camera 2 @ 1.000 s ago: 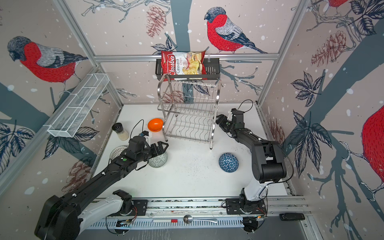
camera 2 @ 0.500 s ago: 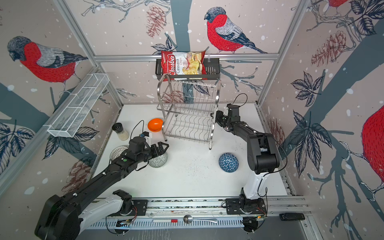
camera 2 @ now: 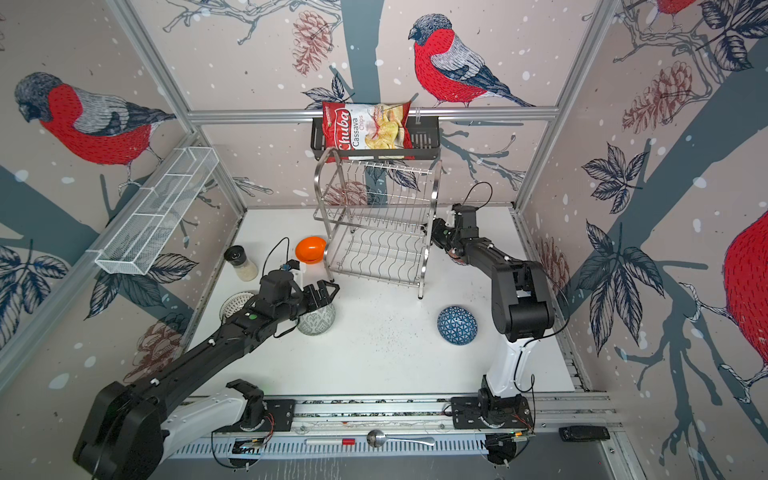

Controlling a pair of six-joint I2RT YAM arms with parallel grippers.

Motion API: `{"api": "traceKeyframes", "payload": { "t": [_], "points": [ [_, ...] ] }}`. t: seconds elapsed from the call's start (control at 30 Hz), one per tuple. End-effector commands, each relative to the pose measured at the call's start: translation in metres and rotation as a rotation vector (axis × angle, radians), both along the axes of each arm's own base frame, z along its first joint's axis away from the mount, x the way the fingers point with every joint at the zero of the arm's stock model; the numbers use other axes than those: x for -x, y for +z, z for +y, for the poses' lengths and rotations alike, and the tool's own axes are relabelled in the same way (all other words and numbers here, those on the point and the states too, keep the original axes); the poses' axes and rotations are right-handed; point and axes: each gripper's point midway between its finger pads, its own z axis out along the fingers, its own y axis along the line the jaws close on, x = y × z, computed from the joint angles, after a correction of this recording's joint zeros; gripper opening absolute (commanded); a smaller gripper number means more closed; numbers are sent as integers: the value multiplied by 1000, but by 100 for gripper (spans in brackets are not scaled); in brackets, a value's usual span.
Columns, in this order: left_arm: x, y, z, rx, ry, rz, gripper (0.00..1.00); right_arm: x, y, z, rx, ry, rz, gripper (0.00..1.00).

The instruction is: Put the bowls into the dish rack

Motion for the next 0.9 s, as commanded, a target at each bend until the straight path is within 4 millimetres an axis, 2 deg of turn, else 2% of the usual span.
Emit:
{"api": "traceKeyframes", "payload": {
  "t": [0.0,0.13,0.27,0.47,0.57,0.67,0.77,0.87],
  "points": [
    [-8,14,-4,20,-11,-62,98,-6,3,4,9,24,-20,33],
    [-8,15,-5,27,-10,-63,97,-16,5,9,10,30,-24,29],
    [-5,15,-3,25,-7,-62,98,-30,3,17,13,42,-20,20],
    [-1,16,1,12,-4,-75,97,-44,2,30,19,60,-21,19],
    [-1,17,3,6,0,-77,97,-47,3,32,23,68,-16,26],
    [0,18,1,13,-7,-74,98,-46,7,26,21,51,-19,43],
    [-1,17,4,-1,3,-75,98,-41,17,19,11,41,-32,52],
    [-2,16,1,2,-6,-73,97,-33,30,14,6,39,-53,57]
  ]
}}
